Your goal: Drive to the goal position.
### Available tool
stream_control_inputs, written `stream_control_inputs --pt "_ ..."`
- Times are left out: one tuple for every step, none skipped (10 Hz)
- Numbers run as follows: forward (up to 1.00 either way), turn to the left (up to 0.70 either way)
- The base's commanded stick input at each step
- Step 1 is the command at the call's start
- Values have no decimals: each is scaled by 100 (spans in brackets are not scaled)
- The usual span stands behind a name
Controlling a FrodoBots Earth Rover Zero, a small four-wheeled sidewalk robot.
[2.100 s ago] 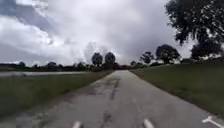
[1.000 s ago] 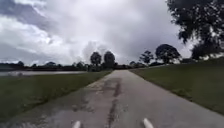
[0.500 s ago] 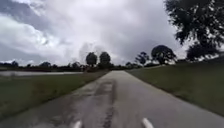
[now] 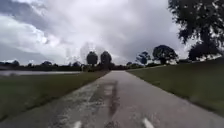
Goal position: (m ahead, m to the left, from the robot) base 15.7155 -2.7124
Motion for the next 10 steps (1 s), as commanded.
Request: stream_control_inputs --pt "70 0" --pt "70 0" --pt "70 0" --pt "70 0" --pt "70 0" --pt "70 0" --pt "70 0" --pt "70 0" --pt "70 0" --pt "70 -4"
